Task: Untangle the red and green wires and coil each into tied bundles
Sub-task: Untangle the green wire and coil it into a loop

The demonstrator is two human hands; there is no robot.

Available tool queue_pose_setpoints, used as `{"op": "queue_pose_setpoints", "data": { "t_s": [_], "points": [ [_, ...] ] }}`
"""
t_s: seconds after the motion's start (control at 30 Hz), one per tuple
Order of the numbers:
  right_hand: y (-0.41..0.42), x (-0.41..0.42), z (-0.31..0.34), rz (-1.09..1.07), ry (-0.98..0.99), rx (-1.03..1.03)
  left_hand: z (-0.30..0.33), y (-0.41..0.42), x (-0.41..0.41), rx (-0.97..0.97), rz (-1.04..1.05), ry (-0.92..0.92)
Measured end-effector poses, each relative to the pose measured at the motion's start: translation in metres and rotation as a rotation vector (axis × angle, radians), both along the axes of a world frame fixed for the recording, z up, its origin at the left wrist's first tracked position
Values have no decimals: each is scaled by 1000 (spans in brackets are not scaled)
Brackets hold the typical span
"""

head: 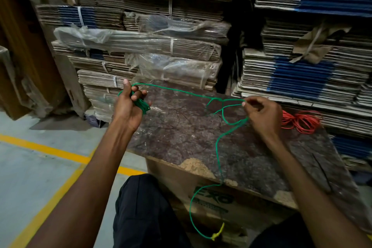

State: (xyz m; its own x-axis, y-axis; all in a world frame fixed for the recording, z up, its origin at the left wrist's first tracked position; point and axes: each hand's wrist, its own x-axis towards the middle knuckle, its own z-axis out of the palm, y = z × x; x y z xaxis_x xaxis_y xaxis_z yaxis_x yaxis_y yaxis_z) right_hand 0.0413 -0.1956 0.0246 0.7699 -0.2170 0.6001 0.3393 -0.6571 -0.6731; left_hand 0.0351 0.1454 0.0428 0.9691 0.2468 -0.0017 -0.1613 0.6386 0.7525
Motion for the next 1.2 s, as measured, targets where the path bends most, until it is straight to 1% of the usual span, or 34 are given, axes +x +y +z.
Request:
{"op": "queue_pose_setpoints", "data": {
  "t_s": [0.03, 0.07, 0.13, 0.2, 0.23, 0.3, 0.37, 0.4, 0.5, 0.53, 0.57, 0.63, 0.7, 0.77, 0.8, 0.83, 0.9, 0.97, 1.0, 1.03, 1.07, 1.13, 1.2],
  "points": [
    [-1, 1, 1, -47, -25, -3, -3, 1, 1, 1, 7, 4],
    [-2, 3, 3, -97, -25, -53, -4, 2, 1, -2, 13, 9],
    [-7, 5, 2, -160, 17, -284, -7, 3, 2, -1, 22, 29],
    [-7, 5, 1, -147, 41, -506, -8, 3, 3, 17, 32, 44],
    [-6, 5, 1, -146, 51, -554, -8, 3, 3, 26, 34, 46],
    [-1, 4, 5, -191, 77, -539, -9, 3, 4, 34, 33, 42],
    [6, 4, 7, -195, 104, -414, -10, 4, 5, 42, 38, 41],
    [9, 5, 8, -144, 112, -275, -10, 4, 5, 51, 40, 41],
    [14, 4, 16, 99, 143, 398, -13, 4, 5, 81, 42, 37],
    [15, 3, 19, 168, 162, 557, -14, 4, 5, 91, 41, 37],
    [16, 2, 23, 222, 190, 659, -16, 4, 5, 102, 39, 41],
    [17, 0, 27, 313, 234, 784, -19, 4, 6, 127, 35, 53],
    [16, 0, 28, 387, 245, 807, -20, 3, 6, 133, 36, 65],
    [14, 0, 28, 421, 234, 689, -21, 2, 6, 122, 40, 75],
    [11, 0, 27, 419, 223, 573, -22, 2, 5, 113, 42, 79],
    [8, 0, 25, 405, 207, 412, -21, 4, 5, 95, 40, 79],
    [-3, 1, 18, 345, 172, -24, -18, 9, 5, 41, 39, 77],
    [-17, -1, 12, 190, 187, -483, -13, 17, 7, -1, 46, 77],
    [-23, -3, 10, 116, 201, -649, -12, 21, 8, -12, 51, 74],
    [-28, -5, 8, 69, 223, -753, -12, 24, 8, -14, 56, 71],
    [-30, -6, 7, 40, 252, -809, -12, 25, 8, -8, 60, 70],
    [-30, -4, 6, 13, 300, -843, -13, 22, 9, 2, 61, 72],
    [-28, 2, 3, 42, 270, -867, -15, 17, 10, 10, 62, 82]
  ]
}}
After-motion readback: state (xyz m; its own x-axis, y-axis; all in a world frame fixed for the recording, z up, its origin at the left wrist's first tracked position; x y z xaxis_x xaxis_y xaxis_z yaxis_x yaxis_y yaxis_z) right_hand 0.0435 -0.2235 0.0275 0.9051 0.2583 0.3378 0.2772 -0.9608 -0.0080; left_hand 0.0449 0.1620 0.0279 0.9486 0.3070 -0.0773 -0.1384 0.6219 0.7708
